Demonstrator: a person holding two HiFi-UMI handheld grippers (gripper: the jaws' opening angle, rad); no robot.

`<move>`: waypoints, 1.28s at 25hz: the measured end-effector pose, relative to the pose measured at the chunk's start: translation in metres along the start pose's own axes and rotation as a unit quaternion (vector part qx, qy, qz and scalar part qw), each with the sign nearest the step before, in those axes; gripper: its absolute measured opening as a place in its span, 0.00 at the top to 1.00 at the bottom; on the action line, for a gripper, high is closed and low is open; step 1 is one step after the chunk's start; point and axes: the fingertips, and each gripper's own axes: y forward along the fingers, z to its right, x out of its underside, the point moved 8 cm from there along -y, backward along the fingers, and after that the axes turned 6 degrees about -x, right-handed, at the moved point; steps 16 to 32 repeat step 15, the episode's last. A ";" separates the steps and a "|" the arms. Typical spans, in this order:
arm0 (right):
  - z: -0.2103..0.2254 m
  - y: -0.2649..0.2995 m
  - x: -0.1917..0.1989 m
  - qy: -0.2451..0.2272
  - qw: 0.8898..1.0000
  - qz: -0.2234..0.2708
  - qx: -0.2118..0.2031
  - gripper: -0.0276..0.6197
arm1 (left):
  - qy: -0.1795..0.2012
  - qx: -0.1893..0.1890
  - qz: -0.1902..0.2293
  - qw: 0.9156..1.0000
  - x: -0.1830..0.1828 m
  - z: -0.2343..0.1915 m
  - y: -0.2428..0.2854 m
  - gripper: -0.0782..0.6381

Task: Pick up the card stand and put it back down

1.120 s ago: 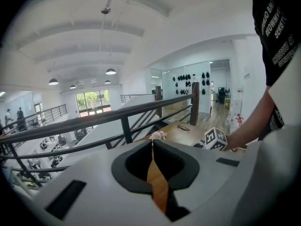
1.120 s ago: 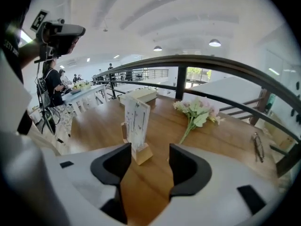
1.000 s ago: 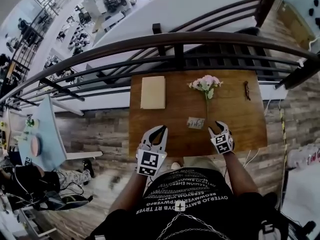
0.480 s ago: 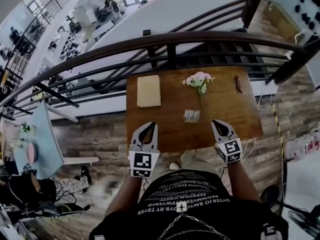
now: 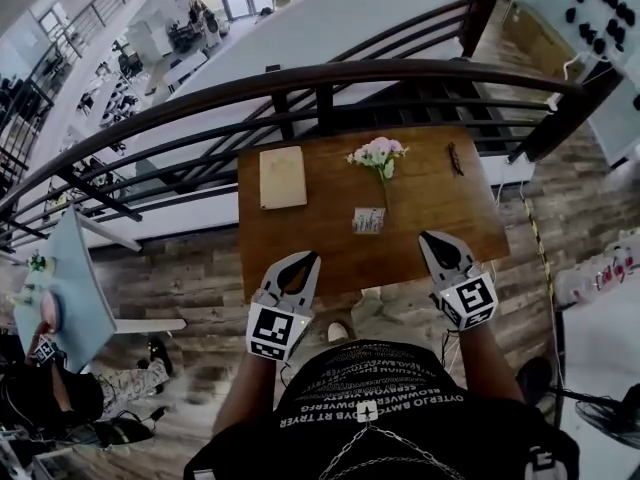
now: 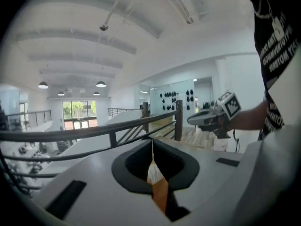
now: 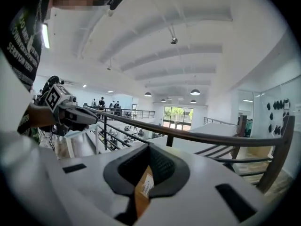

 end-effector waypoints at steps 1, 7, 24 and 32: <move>-0.002 -0.003 -0.001 -0.004 1.000 -0.001 -0.001 0.94 | -0.018 0.005 0.008 1.000 0.000 0.001 -0.002 0.85; -0.010 -0.010 -0.001 -0.016 1.000 -0.005 -0.003 0.94 | -0.024 -0.009 0.005 1.000 0.010 0.009 -0.009 0.85; 0.004 -0.029 0.010 0.002 1.000 0.004 -0.013 0.94 | 0.025 -0.018 0.006 0.999 -0.009 0.028 0.012 0.85; 0.004 -0.029 0.010 0.002 1.000 0.004 -0.013 0.94 | 0.025 -0.018 0.006 0.999 -0.009 0.028 0.012 0.85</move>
